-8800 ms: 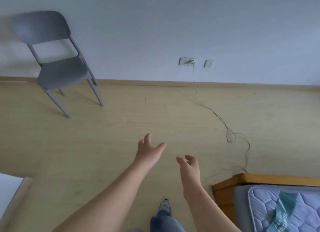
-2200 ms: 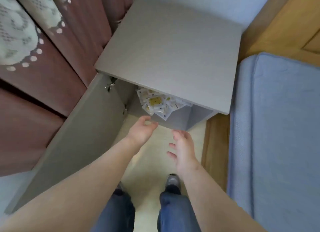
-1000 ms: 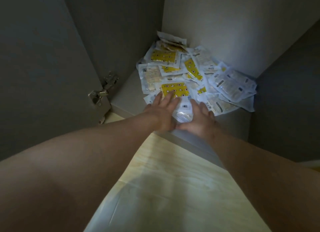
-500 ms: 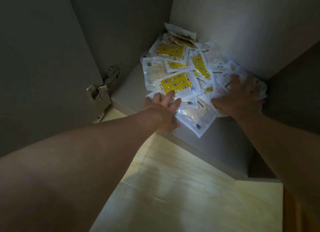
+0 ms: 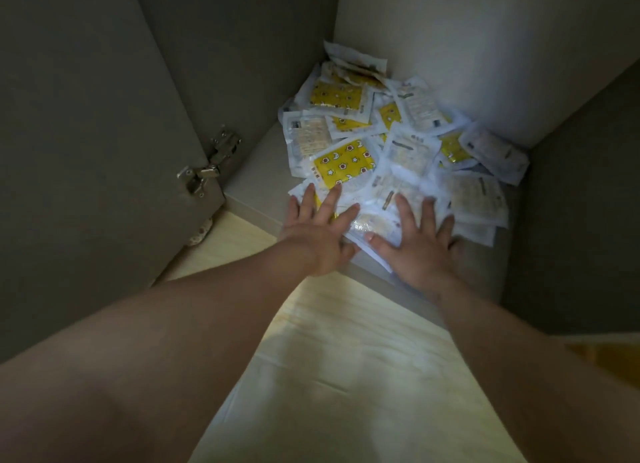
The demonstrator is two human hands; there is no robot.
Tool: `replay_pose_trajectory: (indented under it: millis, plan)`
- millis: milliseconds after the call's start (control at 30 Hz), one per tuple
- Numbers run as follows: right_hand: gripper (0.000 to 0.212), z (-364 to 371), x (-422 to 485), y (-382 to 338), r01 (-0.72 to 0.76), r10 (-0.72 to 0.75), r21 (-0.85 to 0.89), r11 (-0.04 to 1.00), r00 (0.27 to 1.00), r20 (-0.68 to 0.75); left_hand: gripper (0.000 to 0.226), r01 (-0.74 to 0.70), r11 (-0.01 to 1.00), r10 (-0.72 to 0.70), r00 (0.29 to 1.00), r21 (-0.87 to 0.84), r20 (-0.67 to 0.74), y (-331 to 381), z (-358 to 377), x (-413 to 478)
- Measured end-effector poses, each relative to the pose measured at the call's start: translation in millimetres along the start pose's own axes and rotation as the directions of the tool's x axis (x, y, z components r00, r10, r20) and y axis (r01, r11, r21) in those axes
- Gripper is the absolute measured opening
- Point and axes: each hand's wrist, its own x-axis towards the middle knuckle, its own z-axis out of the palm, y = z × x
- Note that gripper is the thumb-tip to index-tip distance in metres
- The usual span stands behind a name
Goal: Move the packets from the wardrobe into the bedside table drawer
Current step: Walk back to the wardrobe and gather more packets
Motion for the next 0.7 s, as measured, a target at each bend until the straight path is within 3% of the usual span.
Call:
replay_pose_trajectory:
  millis: [133,267,333,400,467,500,600,667,700]
  plan:
    - [0.090,16.8,-32.1,-4.1,0.057,-0.057,-0.004,0.998,0.998,-0.009,0.062,0.001,0.999,0.006,0.992,0.052,-0.123,-2.8,17.0,-22.7]
    - [0.087,29.9,-56.6,8.2,0.134,-0.148,-0.155,0.979,0.985,-0.084,0.057,-0.065,0.982,0.107,0.967,0.180,-0.230,-17.9,24.4,-40.7]
    - [0.083,32.6,-62.4,11.4,0.194,-0.243,-0.211,0.958,0.940,-0.239,0.049,-0.147,0.960,0.229,0.902,0.237,-0.366,-24.4,27.9,-46.5]
    - [0.079,31.6,-61.7,13.9,0.243,-0.319,-0.230,0.942,0.860,-0.398,0.040,-0.201,0.939,0.326,0.779,0.279,-0.535,-31.2,37.0,-48.7]
    - [0.088,27.2,-57.6,13.9,0.209,-0.290,-0.248,0.946,0.886,-0.361,0.044,-0.231,0.946,0.324,0.708,0.228,-0.628,-31.6,43.3,-48.7]
    - [0.097,24.8,-54.3,14.3,0.181,-0.248,-0.234,0.955,0.921,-0.300,0.056,-0.238,0.950,0.311,0.718,0.200,-0.623,-28.6,41.5,-47.2]
    - [0.109,16.6,-41.7,15.8,0.075,-0.084,-0.157,0.985,0.995,-0.050,0.102,-0.231,0.962,0.271,0.878,0.146,-0.395,-10.6,30.1,-35.0]
    - [0.109,12.1,-38.4,15.1,0.077,-0.078,-0.131,0.988,0.997,-0.007,0.103,-0.182,0.974,0.208,0.955,0.138,-0.209,2.8,25.7,-24.6]
    - [0.106,10.8,-38.1,17.0,0.084,-0.086,-0.137,0.987,0.996,-0.007,0.098,-0.168,0.978,0.189,0.965,0.126,-0.181,7.5,25.6,-20.2]
